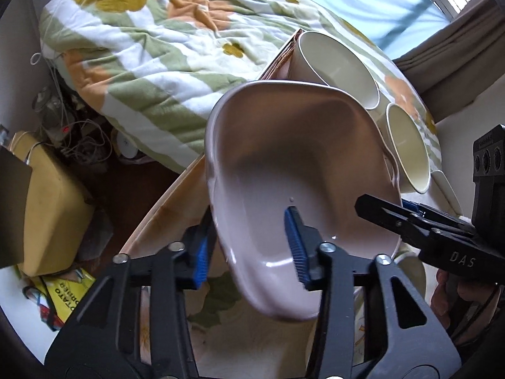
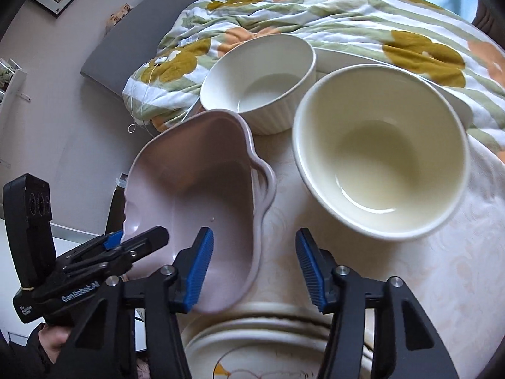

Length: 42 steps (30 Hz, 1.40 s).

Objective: Organize plates and bowls

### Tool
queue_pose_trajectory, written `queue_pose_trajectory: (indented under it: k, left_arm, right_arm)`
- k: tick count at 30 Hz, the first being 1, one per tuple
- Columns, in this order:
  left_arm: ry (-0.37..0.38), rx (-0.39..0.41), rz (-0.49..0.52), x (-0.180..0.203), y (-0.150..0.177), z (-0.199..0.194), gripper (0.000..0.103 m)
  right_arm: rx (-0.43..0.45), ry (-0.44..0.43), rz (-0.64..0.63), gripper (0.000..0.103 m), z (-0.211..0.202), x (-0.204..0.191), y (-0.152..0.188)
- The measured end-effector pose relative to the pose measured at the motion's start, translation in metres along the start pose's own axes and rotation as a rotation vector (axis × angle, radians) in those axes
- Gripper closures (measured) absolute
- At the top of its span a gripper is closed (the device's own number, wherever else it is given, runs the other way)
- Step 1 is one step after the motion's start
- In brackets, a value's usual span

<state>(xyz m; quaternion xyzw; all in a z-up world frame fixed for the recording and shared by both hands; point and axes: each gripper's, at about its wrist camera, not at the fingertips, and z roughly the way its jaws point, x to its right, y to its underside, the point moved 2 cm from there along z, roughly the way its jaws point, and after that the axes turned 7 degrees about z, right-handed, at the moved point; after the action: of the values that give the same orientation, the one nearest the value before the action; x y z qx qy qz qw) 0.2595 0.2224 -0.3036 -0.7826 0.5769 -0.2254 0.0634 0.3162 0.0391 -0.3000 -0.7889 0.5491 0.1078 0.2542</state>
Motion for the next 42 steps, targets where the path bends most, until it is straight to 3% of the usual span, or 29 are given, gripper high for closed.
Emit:
queue_pose_trajectory:
  k: [5, 7, 9, 15, 21, 26, 33, 42]
  left_arm:
    - [-0.005, -0.001, 0.03, 0.001, -0.011, 0.007, 0.082]
    - [-0.023, -0.002, 0.052, 0.002, -0.014, 0.007, 0.082]
    - [-0.03, 0.003, 0.064, 0.001, -0.015, 0.006, 0.082]
    - [-0.046, 0.034, 0.111, 0.011, -0.016, -0.012, 0.082]
    - [-0.044, 0.086, 0.191, 0.048, -0.011, -0.054, 0.082]
    - [-0.034, 0.126, 0.283, 0.104, 0.003, -0.094, 0.082]
    - [0.007, 0.164, 0.399, 0.192, 0.049, -0.131, 0.082]
    - [0.147, 0.104, 0.563, 0.3, 0.11, -0.117, 0.082]
  right_arm:
    - [0.008, 0.014, -0.021, 0.076, 0.009, 0.0, -0.008]
    - [0.016, 0.043, -0.036, 0.087, 0.011, 0.0, -0.009]
    - [0.029, 0.056, -0.038, 0.09, 0.011, -0.001, -0.009]
    - [0.061, 0.049, -0.024, 0.09, 0.0, -0.005, -0.006]
    - [0.128, 0.035, 0.019, 0.09, -0.045, -0.005, 0.008]
    - [0.204, 0.044, 0.058, 0.09, -0.11, 0.005, 0.037]
    - [0.307, 0.083, 0.111, 0.09, -0.187, 0.035, 0.096]
    - [0.392, 0.194, 0.259, 0.09, -0.256, 0.102, 0.18]
